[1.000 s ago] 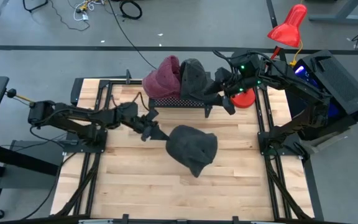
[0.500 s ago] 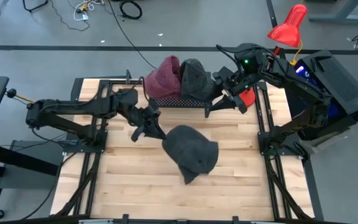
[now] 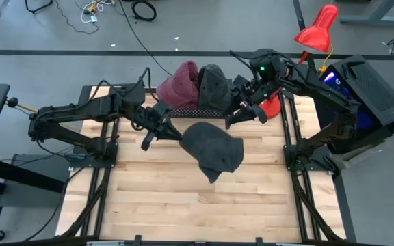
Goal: Pick & Place hat
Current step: Put the black cap on top of the stacked black caps on the shelf
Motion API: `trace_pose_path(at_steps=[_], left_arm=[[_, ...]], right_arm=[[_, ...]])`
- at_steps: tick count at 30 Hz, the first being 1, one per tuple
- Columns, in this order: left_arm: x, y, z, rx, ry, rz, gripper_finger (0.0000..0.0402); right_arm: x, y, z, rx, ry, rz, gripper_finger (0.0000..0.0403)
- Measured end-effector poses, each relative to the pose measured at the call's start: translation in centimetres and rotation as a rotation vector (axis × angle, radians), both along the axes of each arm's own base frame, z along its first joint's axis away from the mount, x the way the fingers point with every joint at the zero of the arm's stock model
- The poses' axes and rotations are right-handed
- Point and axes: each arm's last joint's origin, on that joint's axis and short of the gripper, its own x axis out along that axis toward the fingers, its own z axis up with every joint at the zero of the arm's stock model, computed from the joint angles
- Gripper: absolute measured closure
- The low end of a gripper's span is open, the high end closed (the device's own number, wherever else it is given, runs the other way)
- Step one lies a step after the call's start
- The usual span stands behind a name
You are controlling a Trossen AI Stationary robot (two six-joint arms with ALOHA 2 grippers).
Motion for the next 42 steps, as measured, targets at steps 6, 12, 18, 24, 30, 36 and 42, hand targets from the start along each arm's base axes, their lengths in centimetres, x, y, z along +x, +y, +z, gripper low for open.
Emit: trace_pose_path(at_steps=[6, 12, 18, 24, 30, 36, 42], left_arm=[[-0.1, 0.0, -0.2, 0.046, 0.002, -0.008, 0.0393], [-0.2, 0.0, -0.9, 0.071, 0.068, 0.005, 0.0393], [-0.3, 0.0, -1.0, 0.089, 0.069, -0.001, 0.0393], [-0.3, 0.0, -0.9, 0.091, 0.068, -0.003, 0.0393], [-0.3, 0.0, -0.9, 0.090, 0.068, -0.007, 0.0393], [-0.3, 0.0, -0.9, 0.089, 0.067, -0.010, 0.0392], [-0.3, 0.0, -0.9, 0.088, 0.067, -0.012, 0.0393]], right_arm=[[1.5, -0.5, -1.1, 0.077, 0.065, 0.012, 0.0183], [2.6, -0.5, -1.5, 0.159, 0.087, 0.047, 0.0183], [3.3, 0.1, -2.1, 0.152, 0.125, 0.034, 0.0183], [4.1, 0.9, -2.6, 0.137, 0.141, 0.042, 0.0183], [4.2, 1.8, -2.8, 0.109, 0.169, 0.030, 0.0183], [4.3, 2.7, -2.9, 0.114, 0.184, 0.058, 0.0183], [4.4, 3.4, -2.9, 0.103, 0.186, 0.065, 0.0186]])
